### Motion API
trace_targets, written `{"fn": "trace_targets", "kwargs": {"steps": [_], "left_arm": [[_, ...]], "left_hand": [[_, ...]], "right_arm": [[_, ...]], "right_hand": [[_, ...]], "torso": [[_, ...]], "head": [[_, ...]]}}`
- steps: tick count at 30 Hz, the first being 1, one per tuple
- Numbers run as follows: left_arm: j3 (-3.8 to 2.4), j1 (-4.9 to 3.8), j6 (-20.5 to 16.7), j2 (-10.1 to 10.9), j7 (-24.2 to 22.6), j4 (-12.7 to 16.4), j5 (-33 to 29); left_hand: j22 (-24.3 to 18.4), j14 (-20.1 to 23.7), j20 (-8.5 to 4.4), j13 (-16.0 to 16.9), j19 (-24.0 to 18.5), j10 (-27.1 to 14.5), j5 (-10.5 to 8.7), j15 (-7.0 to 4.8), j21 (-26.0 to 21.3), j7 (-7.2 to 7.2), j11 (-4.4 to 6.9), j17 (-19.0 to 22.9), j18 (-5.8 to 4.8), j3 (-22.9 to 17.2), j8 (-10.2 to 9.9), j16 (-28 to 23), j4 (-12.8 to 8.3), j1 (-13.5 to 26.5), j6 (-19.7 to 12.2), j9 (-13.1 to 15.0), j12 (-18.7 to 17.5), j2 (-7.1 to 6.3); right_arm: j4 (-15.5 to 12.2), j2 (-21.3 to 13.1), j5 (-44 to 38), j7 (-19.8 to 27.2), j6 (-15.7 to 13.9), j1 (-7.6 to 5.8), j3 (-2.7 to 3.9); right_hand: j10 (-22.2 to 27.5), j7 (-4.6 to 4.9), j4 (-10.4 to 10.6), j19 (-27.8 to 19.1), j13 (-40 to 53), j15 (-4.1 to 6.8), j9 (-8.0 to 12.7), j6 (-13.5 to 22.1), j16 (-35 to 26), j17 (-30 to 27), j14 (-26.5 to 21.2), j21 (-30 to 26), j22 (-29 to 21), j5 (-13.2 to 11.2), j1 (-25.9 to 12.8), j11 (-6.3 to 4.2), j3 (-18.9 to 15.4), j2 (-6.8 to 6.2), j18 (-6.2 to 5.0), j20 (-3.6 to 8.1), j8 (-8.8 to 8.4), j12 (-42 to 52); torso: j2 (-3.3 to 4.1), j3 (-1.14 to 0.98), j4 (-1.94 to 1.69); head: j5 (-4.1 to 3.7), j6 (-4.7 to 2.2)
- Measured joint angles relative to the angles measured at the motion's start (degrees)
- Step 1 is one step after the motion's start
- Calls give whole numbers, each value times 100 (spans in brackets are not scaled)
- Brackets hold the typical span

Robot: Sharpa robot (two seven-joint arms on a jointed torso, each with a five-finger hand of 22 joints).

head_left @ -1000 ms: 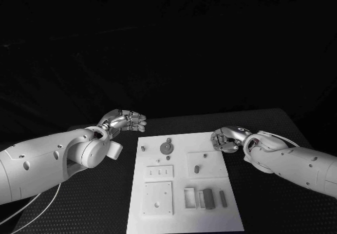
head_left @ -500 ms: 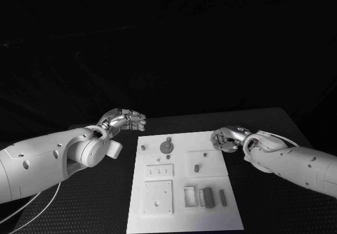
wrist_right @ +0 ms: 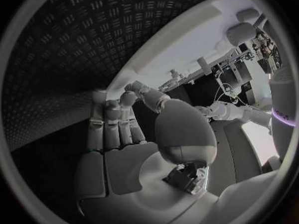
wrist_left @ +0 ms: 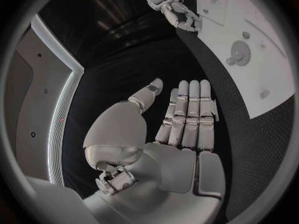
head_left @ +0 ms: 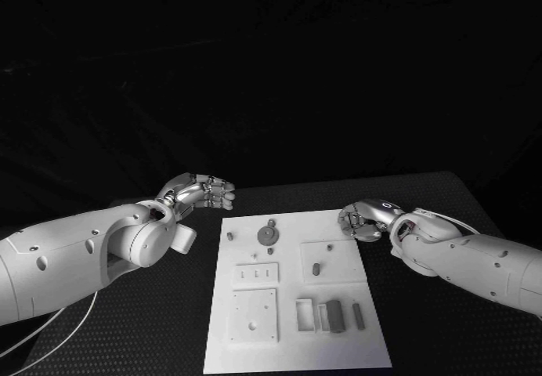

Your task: Assemble the parts on the task board

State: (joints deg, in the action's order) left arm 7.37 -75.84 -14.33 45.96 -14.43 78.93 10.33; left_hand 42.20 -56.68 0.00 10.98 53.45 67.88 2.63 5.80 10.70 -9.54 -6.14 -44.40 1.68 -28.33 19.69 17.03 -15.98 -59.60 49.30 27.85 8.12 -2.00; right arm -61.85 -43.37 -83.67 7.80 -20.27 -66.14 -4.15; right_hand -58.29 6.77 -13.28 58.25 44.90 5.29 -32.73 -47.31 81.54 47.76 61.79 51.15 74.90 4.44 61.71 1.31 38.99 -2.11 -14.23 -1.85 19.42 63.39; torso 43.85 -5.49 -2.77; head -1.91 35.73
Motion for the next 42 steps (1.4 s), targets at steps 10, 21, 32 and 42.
{"fn": "trace_targets", "kwargs": {"steps": [10,21,32,42], "left_arm": [[0,-1,139,21,167,12,225],[1,-2,259,-187,923,56,683],[29,72,23,-635,1658,103,849],[58,130,-124,-806,1939,112,856]], "left_hand": [[78,-220,-62,77,187,237,0,-80,44,75,94,-115,0,121,61,39,121,238,218,43,0,93],[174,-425,-146,213,352,472,0,-183,110,57,209,-267,53,275,-14,111,265,589,200,-4,88,74],[266,-535,-205,413,453,573,0,-252,178,44,268,-458,50,334,-78,178,270,707,187,-44,155,11],[285,-535,-226,454,473,573,0,-252,178,44,267,-494,46,334,-107,178,270,706,187,-57,155,11]], "right_arm": [[-255,-54,66,-94,-72,-90,38],[-1227,-71,-101,-493,44,-471,69],[-1900,243,-370,-1145,331,-504,66],[-2098,456,-478,-1490,403,-504,66]], "right_hand": [[-30,-17,-47,43,-1,11,-15,-17,21,6,29,44,3,0,0,-30,16,0,2,3,11,22],[-50,-32,-63,72,-1,11,-26,-33,21,5,50,44,4,0,0,-50,31,0,2,31,21,22],[-70,-52,-111,92,-6,32,-38,-52,21,4,89,69,3,0,0,-70,48,0,2,52,21,22],[-91,-80,-140,92,-8,50,-45,-81,44,4,113,68,3,0,-24,-91,50,24,2,52,20,22]], "torso": [[-3,2,8],[-53,38,82],[-159,116,158],[-240,148,176]], "head": [[18,-13],[60,-136],[211,-177],[299,-115]]}}
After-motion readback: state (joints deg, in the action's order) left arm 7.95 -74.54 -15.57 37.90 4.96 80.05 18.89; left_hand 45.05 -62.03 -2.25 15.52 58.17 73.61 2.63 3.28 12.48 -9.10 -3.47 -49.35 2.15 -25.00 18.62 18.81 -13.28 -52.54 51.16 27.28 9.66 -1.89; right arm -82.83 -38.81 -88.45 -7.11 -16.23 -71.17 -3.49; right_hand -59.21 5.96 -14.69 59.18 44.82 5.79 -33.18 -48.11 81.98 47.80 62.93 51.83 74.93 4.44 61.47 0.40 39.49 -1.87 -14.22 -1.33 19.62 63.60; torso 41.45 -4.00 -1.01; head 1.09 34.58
